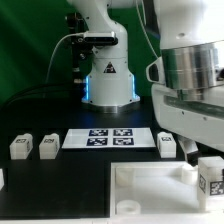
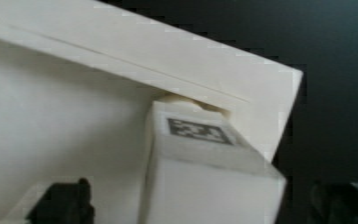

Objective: Assemble one leg

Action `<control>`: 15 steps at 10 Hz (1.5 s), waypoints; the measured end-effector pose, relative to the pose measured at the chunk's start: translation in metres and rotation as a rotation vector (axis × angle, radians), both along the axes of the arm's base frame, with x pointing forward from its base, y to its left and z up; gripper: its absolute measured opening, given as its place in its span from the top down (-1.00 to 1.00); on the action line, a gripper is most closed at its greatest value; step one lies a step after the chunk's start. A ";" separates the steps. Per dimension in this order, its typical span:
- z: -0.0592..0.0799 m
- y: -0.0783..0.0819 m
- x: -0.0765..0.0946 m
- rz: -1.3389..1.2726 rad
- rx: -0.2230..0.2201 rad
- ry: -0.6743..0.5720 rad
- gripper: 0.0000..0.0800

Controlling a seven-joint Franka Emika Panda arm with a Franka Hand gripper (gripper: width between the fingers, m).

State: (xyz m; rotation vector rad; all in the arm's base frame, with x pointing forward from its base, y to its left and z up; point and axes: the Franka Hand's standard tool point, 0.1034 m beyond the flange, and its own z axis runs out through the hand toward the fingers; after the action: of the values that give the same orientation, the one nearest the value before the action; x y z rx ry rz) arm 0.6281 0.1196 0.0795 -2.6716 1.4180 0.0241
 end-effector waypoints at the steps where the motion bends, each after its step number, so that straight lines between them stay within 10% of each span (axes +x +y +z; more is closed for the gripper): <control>1: -0.001 0.004 0.001 0.213 -0.033 -0.004 -0.61; 8: 0.000 -0.001 0.005 1.075 -0.116 -0.078 -0.62; 9: -0.001 0.000 0.005 0.998 -0.109 -0.073 -0.62; 11: -0.001 0.001 0.004 0.938 -0.102 -0.070 0.05; 15: -0.002 0.001 0.004 0.520 -0.082 -0.038 0.27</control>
Offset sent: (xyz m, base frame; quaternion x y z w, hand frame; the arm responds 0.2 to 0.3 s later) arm 0.0000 0.0000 0.0000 0.0000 0.0000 -0.2667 0.9638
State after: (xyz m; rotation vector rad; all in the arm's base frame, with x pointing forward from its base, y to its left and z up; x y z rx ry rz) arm 0.6322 0.1202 0.0777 -3.0077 0.6934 -0.0395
